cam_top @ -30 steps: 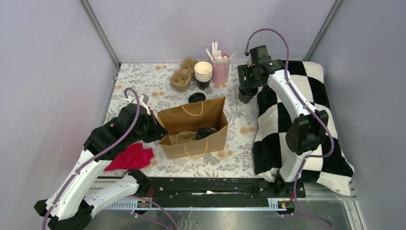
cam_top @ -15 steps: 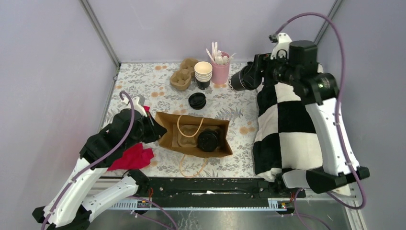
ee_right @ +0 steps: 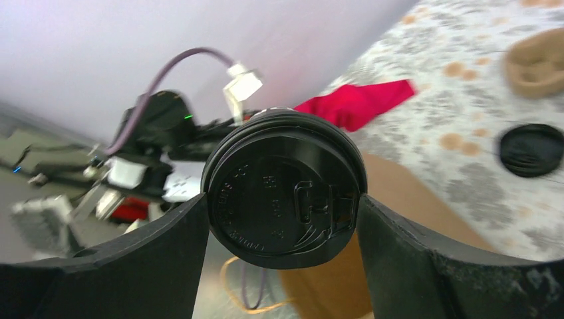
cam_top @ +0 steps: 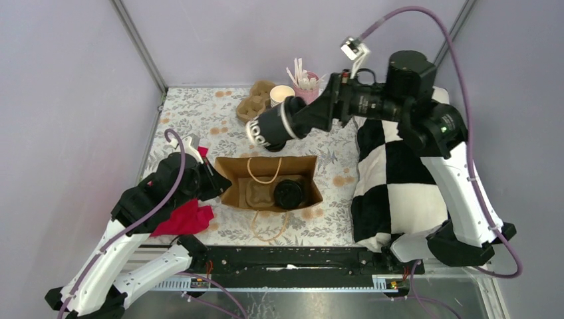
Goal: Pack the takeout coffee
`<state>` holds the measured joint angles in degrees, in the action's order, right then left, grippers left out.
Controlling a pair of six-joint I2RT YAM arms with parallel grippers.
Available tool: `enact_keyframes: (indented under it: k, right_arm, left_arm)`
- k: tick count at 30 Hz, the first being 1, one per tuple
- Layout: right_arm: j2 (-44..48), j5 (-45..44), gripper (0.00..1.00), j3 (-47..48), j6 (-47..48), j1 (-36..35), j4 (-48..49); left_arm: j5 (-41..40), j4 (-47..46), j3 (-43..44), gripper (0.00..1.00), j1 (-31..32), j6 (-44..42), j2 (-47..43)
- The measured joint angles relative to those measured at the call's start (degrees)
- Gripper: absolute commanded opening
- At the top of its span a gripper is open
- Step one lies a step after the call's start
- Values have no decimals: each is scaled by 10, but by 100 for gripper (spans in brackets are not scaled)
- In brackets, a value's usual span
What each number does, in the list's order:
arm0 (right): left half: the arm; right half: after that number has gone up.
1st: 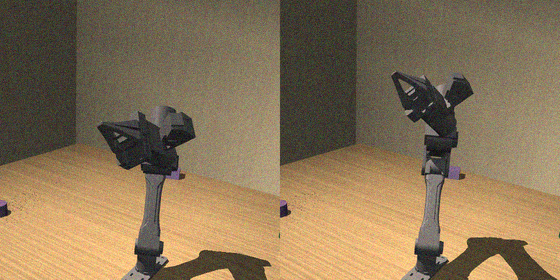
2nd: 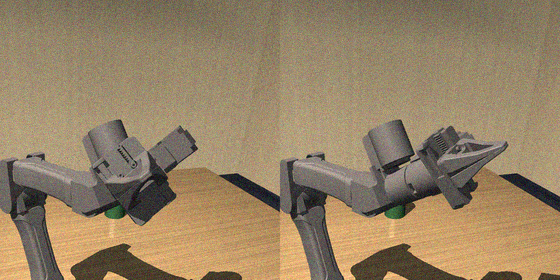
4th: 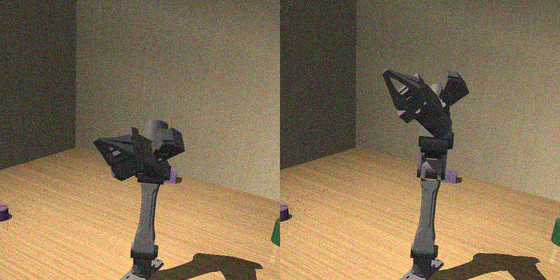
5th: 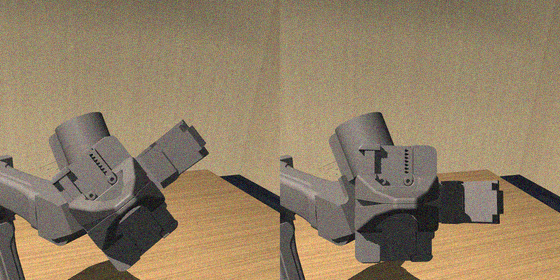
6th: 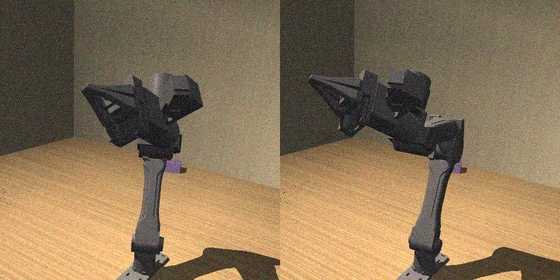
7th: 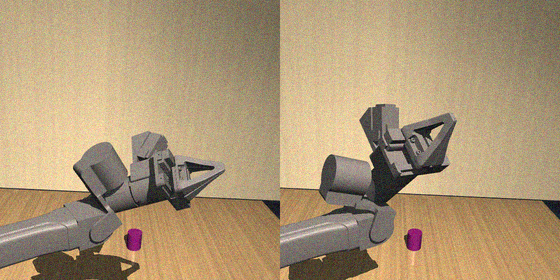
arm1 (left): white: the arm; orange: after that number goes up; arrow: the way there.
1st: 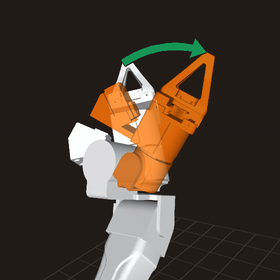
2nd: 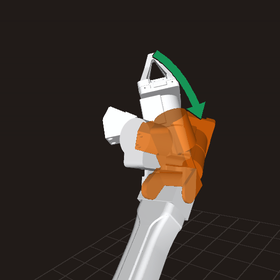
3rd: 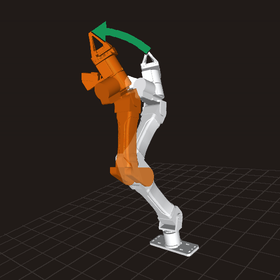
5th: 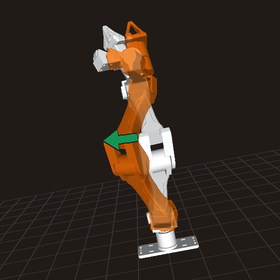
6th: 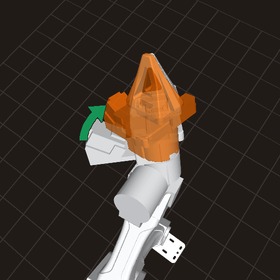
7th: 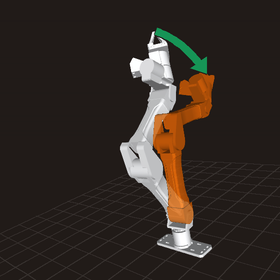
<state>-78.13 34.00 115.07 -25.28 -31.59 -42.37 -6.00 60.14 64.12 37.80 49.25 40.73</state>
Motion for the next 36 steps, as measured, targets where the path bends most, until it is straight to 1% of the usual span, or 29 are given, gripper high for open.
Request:
enact_keyframes:
  k: [5, 11, 14, 18, 22, 27, 31, 36]
  right_arm:
    - [-34, -7, 65, 33, -37, -116, 26]
    - [-39, -62, 65, 21, -49, -256, 42]
    - [-49, -110, 65, 23, -31, -319, 26]
    - [-74, -191, 64, 40, 17, -384, -36]
    - [-85, -269, 64, 40, 58, -413, -93]
    - [-91, -342, 64, 58, 95, -425, -139]
    - [-107, -369, 64, 101, 115, -428, -163]
    - [-120, -395, 64, 117, 136, -441, -178]
  left_arm:
    - [0, 2, 2, 0, 0, 14, 11]
    - [0, 5, 3, 0, 0, 19, 10]
    - [0, 6, 3, 0, 0, 19, 10]
    - [-1, 7, 3, 0, 0, 20, 8]
    - [-3, 11, 3, 0, 0, 21, -3]
    - [-4, 21, 2, 0, 0, 22, -16]
    - [-3, 25, 2, 0, 0, 21, -20]
    - [-2, 24, 1, 0, 0, 16, -21]
